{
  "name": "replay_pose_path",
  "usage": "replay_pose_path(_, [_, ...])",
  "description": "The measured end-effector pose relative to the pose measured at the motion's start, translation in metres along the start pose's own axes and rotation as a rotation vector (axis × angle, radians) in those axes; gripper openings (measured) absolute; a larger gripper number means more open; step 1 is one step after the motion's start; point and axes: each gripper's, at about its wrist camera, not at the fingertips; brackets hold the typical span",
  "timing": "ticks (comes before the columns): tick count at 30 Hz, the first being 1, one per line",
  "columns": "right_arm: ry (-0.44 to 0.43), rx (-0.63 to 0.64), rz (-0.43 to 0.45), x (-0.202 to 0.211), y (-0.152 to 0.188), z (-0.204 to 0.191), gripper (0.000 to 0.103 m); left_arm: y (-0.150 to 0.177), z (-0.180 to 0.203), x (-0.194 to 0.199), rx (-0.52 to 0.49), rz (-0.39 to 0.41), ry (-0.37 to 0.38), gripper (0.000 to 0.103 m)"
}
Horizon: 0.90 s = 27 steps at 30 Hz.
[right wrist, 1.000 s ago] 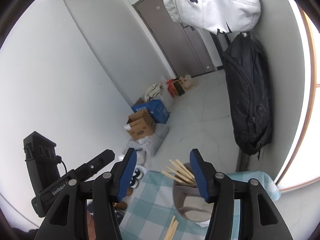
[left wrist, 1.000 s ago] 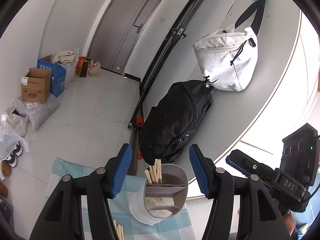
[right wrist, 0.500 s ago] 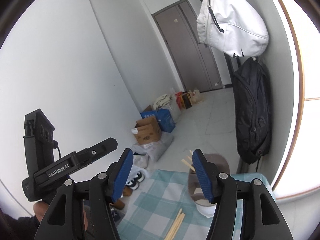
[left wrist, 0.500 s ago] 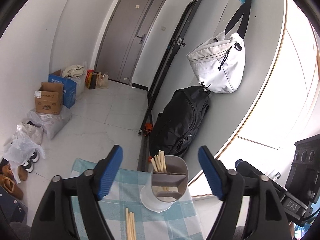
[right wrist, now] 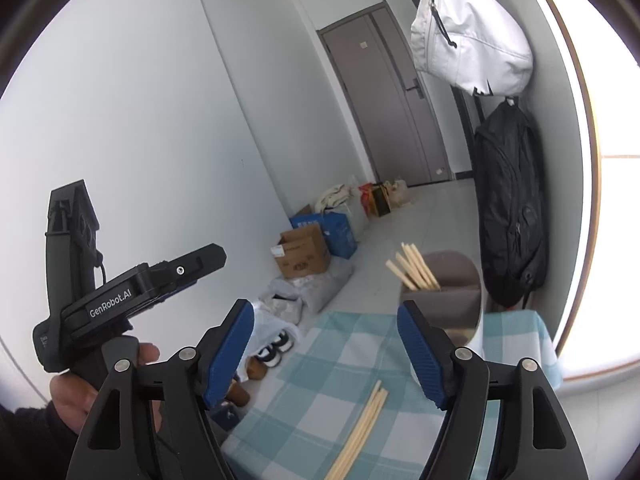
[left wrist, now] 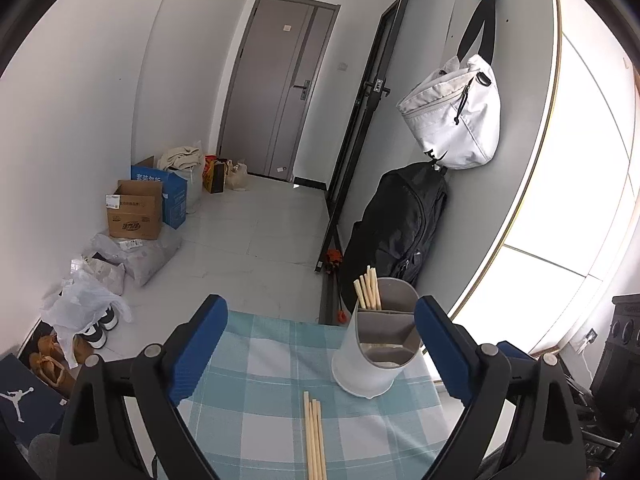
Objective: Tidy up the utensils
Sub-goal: 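Move both open tools back down toward the remaining chopsticks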
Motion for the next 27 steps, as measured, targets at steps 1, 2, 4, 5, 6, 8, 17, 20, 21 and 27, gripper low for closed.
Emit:
replay_pose_path(1, [0.007, 0.001, -0.008, -0.002, 0.005, 0.0, 0.077, 0.004, -0.001, -0.002, -0.006, -0.005, -0.01, 0.092])
replay_pose_path(2, [0.012, 0.005, -0.022, -0.006, 0.011, 0.001, 0.077, 0.007, -0.002, -0.005, -0.01, -0.012, -0.017, 0.092])
replay_pose_path(4, [0.02, 0.01, -0.042, -0.012, 0.018, 0.002, 0.077, 0.018, -0.007, -0.011, -0.017, -0.03, -0.026, 0.092])
replay_pose_path(5, [0.025, 0.012, -0.053, -0.016, 0.022, 0.003, 0.077, 0.021, -0.009, -0.014, -0.019, -0.035, -0.035, 0.092])
replay_pose_path(6, [0.029, 0.014, -0.066, -0.02, 0.028, 0.003, 0.077, 0.025, -0.012, -0.019, -0.021, -0.042, -0.045, 0.092])
replay_pose_path(8, [0.042, 0.01, -0.093, -0.029, 0.036, 0.005, 0.077, 0.035, -0.017, -0.025, -0.022, -0.049, -0.057, 0.092])
replay_pose_path(17, [0.096, 0.002, -0.267, -0.073, 0.072, 0.017, 0.078, 0.065, -0.046, -0.061, -0.003, -0.144, -0.112, 0.092])
replay_pose_path(20, [0.1, -0.041, -0.336, -0.091, 0.08, 0.027, 0.078, 0.073, -0.058, -0.068, 0.011, -0.171, -0.121, 0.092])
replay_pose_path(21, [0.102, -0.051, -0.353, -0.095, 0.082, 0.029, 0.077, 0.077, -0.061, -0.071, 0.012, -0.179, -0.126, 0.092])
replay_pose_path(27, [0.159, -0.072, -0.505, -0.136, 0.099, 0.043, 0.062, 0.083, -0.081, -0.099, 0.045, -0.254, -0.156, 0.092])
Point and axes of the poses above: each gripper's, at about its wrist camera, not at the fingertips, and x roughly against the way its jaws point, z to its right, y to its underside
